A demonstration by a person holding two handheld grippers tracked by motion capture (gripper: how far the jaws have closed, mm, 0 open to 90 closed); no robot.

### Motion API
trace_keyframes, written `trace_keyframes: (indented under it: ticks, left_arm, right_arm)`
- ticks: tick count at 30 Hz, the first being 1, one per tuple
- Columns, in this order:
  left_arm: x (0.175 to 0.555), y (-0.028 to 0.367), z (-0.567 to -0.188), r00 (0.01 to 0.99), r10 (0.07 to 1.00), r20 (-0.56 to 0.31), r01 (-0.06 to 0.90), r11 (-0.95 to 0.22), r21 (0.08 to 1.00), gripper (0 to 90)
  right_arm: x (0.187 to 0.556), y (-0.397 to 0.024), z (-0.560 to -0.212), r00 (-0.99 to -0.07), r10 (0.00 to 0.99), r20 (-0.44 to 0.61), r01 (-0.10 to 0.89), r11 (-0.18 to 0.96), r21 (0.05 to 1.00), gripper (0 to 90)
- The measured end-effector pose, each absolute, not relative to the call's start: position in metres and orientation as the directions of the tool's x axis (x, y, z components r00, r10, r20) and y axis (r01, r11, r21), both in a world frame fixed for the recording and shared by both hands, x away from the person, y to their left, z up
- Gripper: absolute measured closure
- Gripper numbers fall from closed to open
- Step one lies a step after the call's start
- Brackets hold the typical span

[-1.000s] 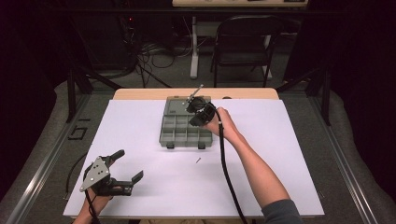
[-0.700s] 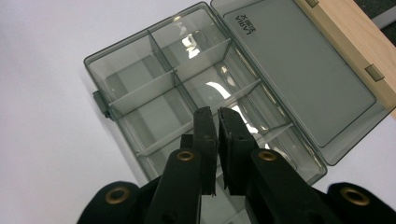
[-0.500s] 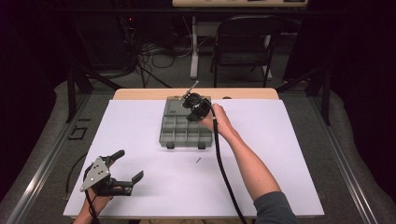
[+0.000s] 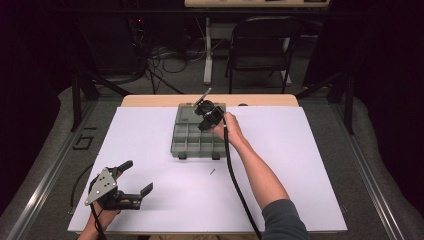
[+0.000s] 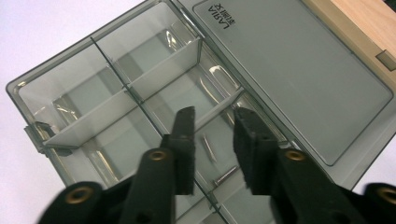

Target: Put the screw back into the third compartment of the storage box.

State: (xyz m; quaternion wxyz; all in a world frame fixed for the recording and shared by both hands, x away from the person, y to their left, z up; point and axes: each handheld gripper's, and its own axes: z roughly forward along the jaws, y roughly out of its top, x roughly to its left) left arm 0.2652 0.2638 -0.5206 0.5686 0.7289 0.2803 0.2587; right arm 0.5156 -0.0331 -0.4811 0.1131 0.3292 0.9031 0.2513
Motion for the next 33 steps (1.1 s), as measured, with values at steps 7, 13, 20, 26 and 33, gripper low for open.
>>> trace_keyframes:
  ticks: [7, 13, 20, 26, 33]
  left_arm:
    - [0.265, 0.264, -0.521, 0.71, 0.701, 0.059, 0.114, -0.198, 0.974, 0.0]
    - [0.265, 0.262, -0.521, 0.713, 0.699, 0.059, 0.116, -0.201, 0.973, 0.0]
    - [0.265, 0.262, -0.521, 0.71, 0.702, 0.062, 0.114, -0.201, 0.973, 0.0]
    - [0.265, 0.262, -0.521, 0.709, 0.703, 0.062, 0.114, -0.2, 0.973, 0.0]
    - [0.266, 0.262, -0.521, 0.707, 0.704, 0.058, 0.114, -0.195, 0.974, 0.0]
  right_arm:
    - [0.501, -0.046, -0.473, -0.771, 0.637, -0.013, 0.522, 0.643, 0.56, 28.2]
    - [0.48, -0.061, -0.468, -0.795, 0.607, -0.014, 0.494, 0.66, 0.566, 14.4]
    - [0.457, -0.076, -0.468, -0.812, 0.583, -0.004, 0.467, 0.654, 0.595, 3.9]
    - [0.438, -0.084, -0.47, -0.813, 0.582, 0.015, 0.472, 0.643, 0.603, 0.0]
    - [0.421, -0.092, -0.477, -0.829, 0.557, 0.036, 0.464, 0.652, 0.6, 0.0]
